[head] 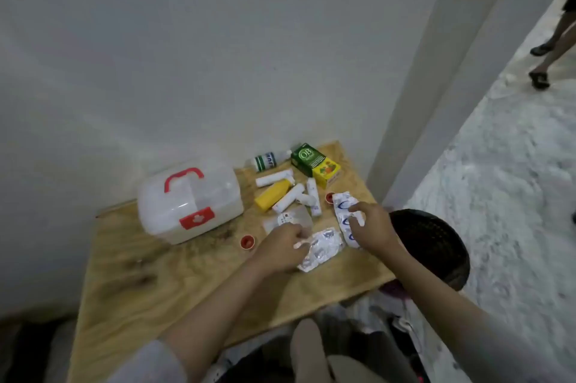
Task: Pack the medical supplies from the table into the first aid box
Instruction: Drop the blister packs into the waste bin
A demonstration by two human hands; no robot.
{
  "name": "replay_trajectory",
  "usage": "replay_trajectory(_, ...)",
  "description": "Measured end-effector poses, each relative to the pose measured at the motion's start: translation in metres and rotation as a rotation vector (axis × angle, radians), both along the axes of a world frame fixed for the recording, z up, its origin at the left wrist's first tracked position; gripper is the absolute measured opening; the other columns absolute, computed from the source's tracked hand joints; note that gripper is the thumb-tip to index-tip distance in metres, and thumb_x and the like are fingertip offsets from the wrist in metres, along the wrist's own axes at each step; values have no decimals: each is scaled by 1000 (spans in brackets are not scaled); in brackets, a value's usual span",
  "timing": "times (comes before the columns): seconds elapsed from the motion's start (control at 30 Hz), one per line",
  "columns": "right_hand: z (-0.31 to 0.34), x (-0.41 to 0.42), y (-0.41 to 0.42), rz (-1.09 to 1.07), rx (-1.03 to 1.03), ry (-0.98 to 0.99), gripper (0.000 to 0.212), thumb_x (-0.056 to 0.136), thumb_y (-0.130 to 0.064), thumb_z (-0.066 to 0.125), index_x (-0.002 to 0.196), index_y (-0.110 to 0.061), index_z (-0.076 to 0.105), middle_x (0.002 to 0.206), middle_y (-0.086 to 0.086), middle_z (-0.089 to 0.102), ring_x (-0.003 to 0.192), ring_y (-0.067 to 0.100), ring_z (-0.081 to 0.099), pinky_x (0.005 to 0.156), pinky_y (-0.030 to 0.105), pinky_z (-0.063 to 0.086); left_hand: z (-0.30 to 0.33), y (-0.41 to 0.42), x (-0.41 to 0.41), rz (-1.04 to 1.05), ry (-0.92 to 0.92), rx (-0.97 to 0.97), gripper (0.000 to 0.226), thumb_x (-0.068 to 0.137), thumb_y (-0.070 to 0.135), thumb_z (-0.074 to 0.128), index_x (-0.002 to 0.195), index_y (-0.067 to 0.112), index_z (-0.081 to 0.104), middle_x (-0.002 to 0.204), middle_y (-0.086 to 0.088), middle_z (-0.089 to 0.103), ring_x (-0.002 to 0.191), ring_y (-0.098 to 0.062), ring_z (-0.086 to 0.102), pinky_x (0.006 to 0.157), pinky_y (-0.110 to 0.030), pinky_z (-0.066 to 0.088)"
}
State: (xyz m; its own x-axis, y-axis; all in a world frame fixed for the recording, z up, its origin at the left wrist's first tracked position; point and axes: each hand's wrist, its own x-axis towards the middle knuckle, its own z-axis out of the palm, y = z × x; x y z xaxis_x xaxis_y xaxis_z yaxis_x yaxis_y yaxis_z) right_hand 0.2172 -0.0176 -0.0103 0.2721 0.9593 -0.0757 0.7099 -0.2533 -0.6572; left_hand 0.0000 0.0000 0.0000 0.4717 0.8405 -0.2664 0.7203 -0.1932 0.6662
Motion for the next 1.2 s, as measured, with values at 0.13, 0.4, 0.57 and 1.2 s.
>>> replay_trajectory(0.13, -22, 3, -15, -21, -121, -70, 30, 82, -18, 62, 111, -18, 68, 112, 19, 62, 103, 35, 56, 90, 38, 45, -25, -11, 5, -64, 168, 45, 29, 85, 28, 56, 110, 18, 63, 119, -3, 58, 112, -21, 49, 90, -35, 44)
replay_trajectory(0.4, -49, 4, -21, -34, -163, -118, 28, 81, -14, 61, 105, -26, 68, 115, 12, 50, 107, 33, 48, 92, 37, 36, -45, -21, 24, -70, 312, 189, 29, 81, 26, 59, 109, 24, 65, 125, -6, 48, 111, -27, 45, 85, -32, 40)
replay_trajectory(0.57, -48, 7, -23, -106, -111, 56, 39, 75, -10, 67, 112, -21, 68, 98, 16, 53, 95, 35, 52, 85, 34, 41, -39, -14, 28, -32, 395, 176, 27, 75, 30, 66, 101, 32, 63, 125, 2, 50, 113, -24, 41, 89, -34, 34)
replay_trajectory(1.2, -97, 162, -59, -819, 3, 389, 37, 87, -7, 56, 124, -4, 56, 126, 15, 59, 113, 28, 56, 90, 32, 43, -41, 54, 250, -187, -125, -17, 17, 77, 18, 73, 94, 16, 70, 70, 12, 51, 58, -2, 47, 55, -10, 34)
